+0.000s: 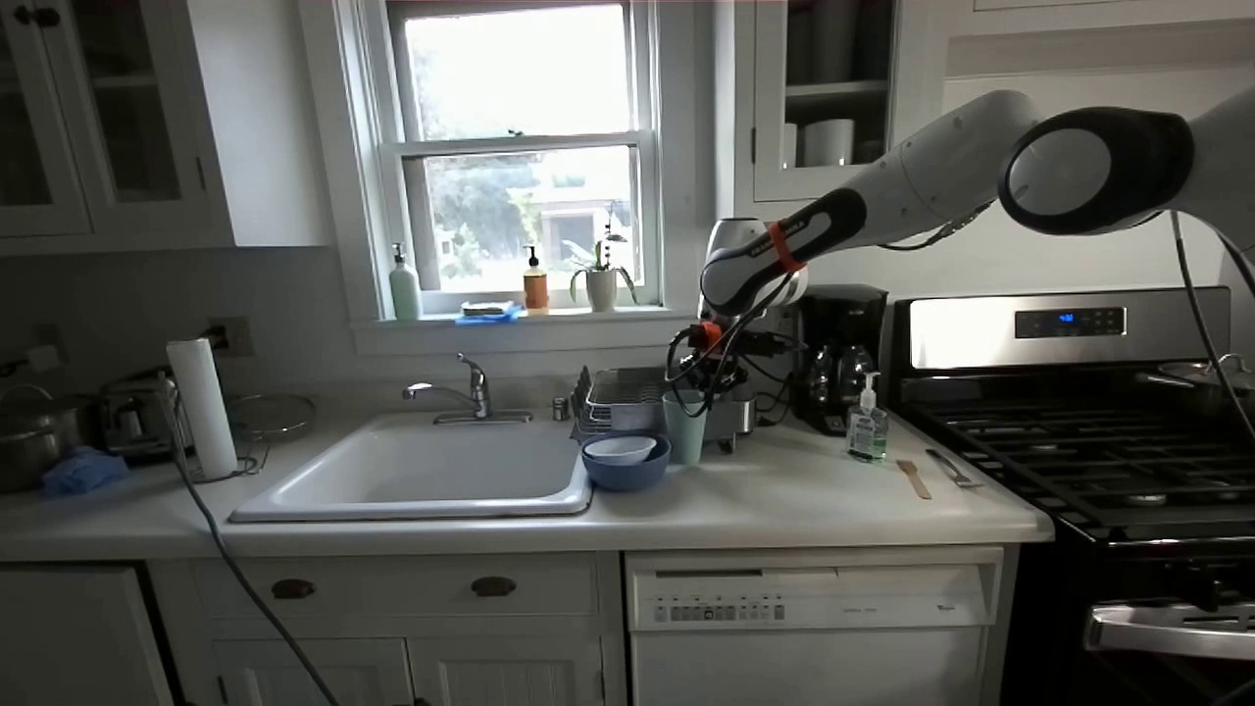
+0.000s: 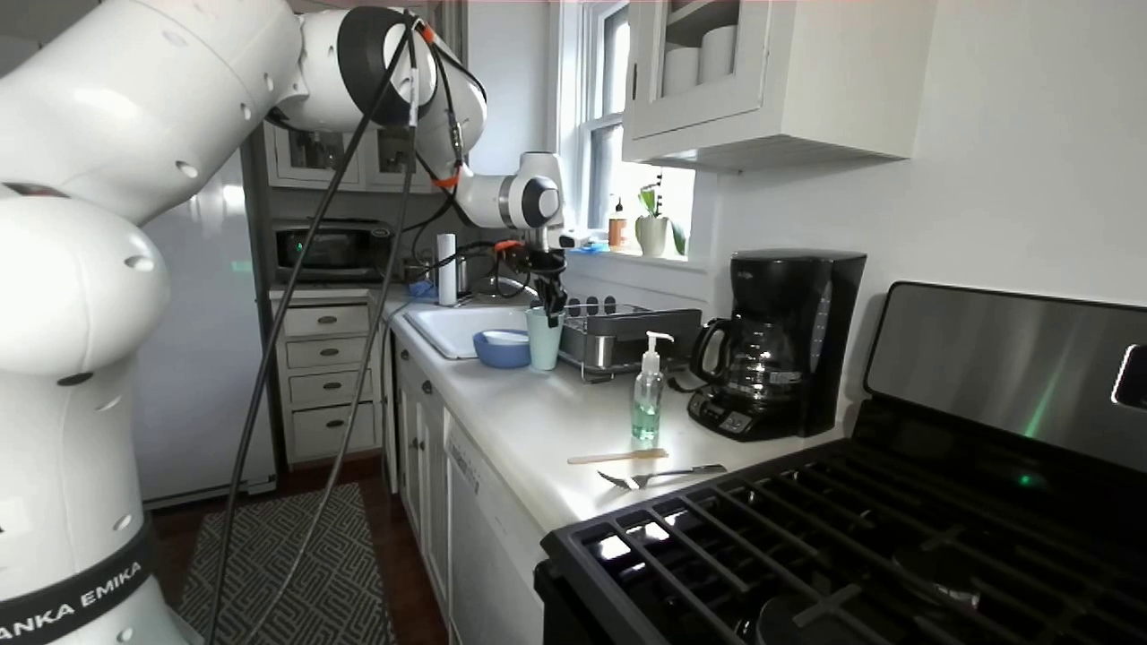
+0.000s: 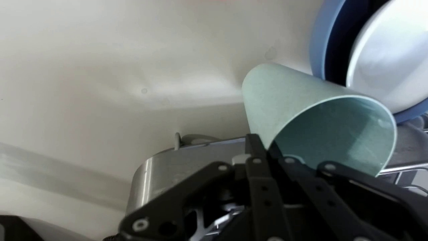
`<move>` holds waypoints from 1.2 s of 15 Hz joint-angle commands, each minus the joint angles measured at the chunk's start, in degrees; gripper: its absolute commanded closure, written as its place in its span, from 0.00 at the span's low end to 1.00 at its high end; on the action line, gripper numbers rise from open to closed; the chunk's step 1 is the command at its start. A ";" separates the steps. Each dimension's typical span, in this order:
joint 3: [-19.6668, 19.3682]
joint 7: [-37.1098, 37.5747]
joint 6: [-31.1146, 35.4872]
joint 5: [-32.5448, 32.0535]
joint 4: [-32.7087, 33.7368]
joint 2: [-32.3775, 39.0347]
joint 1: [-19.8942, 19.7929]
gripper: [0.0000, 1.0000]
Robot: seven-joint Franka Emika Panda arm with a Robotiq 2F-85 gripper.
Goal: Move the cup to the left
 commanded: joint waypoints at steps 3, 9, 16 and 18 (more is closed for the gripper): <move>-0.49 -1.27 -3.69 2.36 5.29 2.95 0.32 0.70; 1.36 -7.35 -2.79 6.96 -3.18 -5.90 -1.22 0.29; -2.91 -14.55 -7.93 -1.68 -21.39 -21.25 1.04 0.00; -3.76 -14.01 -9.06 -8.09 -27.18 -25.73 2.25 0.00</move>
